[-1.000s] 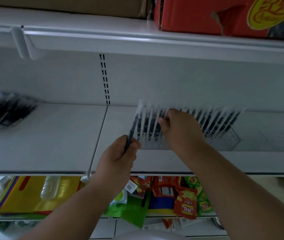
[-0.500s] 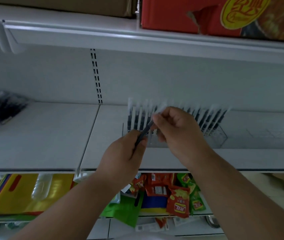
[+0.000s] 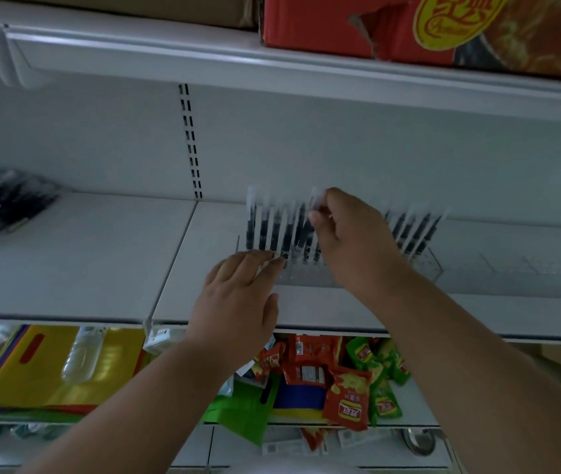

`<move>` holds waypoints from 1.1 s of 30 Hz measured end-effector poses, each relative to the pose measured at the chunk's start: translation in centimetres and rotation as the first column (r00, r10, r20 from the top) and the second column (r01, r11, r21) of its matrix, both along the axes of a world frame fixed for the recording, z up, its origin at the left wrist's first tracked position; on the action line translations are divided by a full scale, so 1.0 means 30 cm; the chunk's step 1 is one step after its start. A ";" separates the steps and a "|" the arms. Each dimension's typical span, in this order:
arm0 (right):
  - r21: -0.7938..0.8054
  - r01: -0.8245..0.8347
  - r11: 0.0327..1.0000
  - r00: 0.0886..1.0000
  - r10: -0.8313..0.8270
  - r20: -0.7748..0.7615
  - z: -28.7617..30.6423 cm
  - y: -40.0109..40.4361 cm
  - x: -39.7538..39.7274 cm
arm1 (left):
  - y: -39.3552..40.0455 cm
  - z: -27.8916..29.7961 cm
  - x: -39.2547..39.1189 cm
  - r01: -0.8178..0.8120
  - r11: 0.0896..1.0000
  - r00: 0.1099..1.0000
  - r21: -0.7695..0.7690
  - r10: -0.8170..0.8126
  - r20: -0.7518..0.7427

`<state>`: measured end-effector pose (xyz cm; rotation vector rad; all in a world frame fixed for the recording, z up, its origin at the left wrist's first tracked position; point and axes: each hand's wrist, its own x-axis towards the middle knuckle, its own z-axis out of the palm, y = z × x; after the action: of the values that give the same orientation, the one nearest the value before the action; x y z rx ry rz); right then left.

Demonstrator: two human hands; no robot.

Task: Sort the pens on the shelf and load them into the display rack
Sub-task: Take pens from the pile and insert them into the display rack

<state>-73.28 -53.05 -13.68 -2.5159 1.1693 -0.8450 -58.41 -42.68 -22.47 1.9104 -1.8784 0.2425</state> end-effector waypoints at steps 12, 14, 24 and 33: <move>-0.001 0.138 0.990 0.981 -0.137 -0.136 -0.075 -0.010 0.060 | -0.008 0.013 0.015 0.026 1.000 0.998 0.013 -0.027 0.050; 0.009 0.172 0.985 0.977 -0.170 -0.126 -0.085 -0.007 0.065 | -0.010 0.009 0.018 0.034 0.999 0.998 -0.001 -0.034 0.045; 0.004 0.143 0.990 0.990 -0.143 0.009 -0.090 0.073 0.025 | -0.012 0.012 0.044 0.074 0.997 0.997 0.002 -0.074 -0.005; -0.120 -0.093 0.988 0.996 0.093 -0.009 -0.030 0.164 0.075 | 0.130 0.037 0.111 -0.131 0.991 0.983 -0.021 0.127 -0.133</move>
<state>-71.03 -48.12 -14.56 -2.6457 1.0216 -0.9129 -55.08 -38.78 -21.35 1.9799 -1.6601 0.1786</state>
